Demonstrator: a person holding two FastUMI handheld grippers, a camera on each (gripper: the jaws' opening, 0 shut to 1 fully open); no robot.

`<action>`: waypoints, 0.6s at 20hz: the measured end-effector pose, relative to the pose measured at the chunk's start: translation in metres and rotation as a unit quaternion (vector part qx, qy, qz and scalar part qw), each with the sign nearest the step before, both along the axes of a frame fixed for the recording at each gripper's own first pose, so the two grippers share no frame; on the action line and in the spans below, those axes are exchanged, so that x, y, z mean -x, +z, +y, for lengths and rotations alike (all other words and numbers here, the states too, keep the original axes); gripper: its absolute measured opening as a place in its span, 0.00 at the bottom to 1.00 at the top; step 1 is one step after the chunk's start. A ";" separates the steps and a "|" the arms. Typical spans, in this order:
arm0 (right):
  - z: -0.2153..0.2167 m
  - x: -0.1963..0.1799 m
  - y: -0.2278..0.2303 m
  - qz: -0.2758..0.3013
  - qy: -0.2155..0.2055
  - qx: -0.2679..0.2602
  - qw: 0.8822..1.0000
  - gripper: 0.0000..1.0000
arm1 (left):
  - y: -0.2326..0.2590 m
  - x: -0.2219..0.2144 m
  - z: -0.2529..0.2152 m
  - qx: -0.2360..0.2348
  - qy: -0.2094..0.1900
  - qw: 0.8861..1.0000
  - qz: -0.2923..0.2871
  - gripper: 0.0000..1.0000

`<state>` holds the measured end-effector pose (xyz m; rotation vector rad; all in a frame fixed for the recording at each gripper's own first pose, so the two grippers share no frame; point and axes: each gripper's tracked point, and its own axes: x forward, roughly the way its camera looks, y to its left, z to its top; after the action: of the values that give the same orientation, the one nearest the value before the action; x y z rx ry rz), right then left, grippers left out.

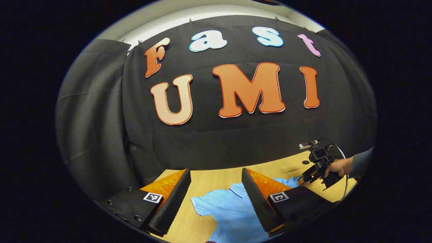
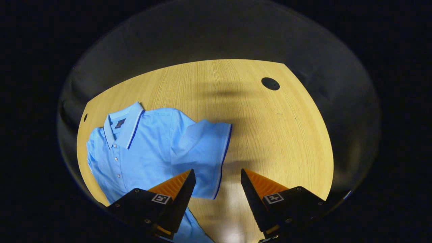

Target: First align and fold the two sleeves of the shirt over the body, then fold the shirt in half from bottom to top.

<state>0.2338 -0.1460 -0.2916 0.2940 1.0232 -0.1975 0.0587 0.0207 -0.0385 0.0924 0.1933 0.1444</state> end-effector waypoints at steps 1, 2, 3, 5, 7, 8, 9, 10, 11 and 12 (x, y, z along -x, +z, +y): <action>0.001 -0.002 -0.004 0.004 -0.005 -0.009 1.000 0.83 | 0.000 0.000 -0.001 -0.001 0.002 1.000 0.002 0.99; 0.000 -0.003 -0.007 0.010 -0.005 -0.014 1.000 0.82 | -0.001 0.001 -0.003 -0.002 0.002 1.000 0.003 0.99; 0.000 -0.003 -0.012 0.017 -0.006 -0.013 1.000 0.79 | 0.000 0.001 -0.006 -0.002 0.001 1.000 0.005 0.99; 0.001 -0.003 -0.020 0.028 -0.002 -0.009 1.000 0.68 | 0.001 0.003 -0.010 -0.006 -0.001 1.000 0.006 0.99; 0.004 -0.003 -0.022 0.035 -0.005 -0.012 0.999 0.60 | 0.004 0.005 -0.008 -0.010 0.003 1.000 0.004 0.99; 0.007 -0.008 -0.022 0.029 -0.008 -0.016 0.999 0.61 | 0.004 0.007 -0.006 -0.006 0.009 1.000 0.003 0.99; 0.011 -0.009 -0.018 0.027 -0.009 -0.024 0.999 0.59 | 0.005 0.008 -0.004 0.001 0.014 1.000 0.002 0.99; 0.015 -0.008 -0.019 0.033 -0.010 -0.029 0.999 0.57 | 0.005 0.010 -0.003 0.007 0.019 1.000 0.005 0.99; 0.011 -0.008 -0.020 0.034 -0.014 -0.015 0.999 0.45 | 0.004 0.011 -0.001 0.009 0.024 1.000 0.007 0.99; 0.008 -0.009 -0.022 0.038 -0.019 -0.009 0.999 0.39 | 0.003 0.012 0.002 0.011 0.028 1.000 0.008 0.99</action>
<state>0.2426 -0.1384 -0.3140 0.3254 1.0948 -0.2356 0.0464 0.0224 -0.0351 0.0661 0.2143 0.1981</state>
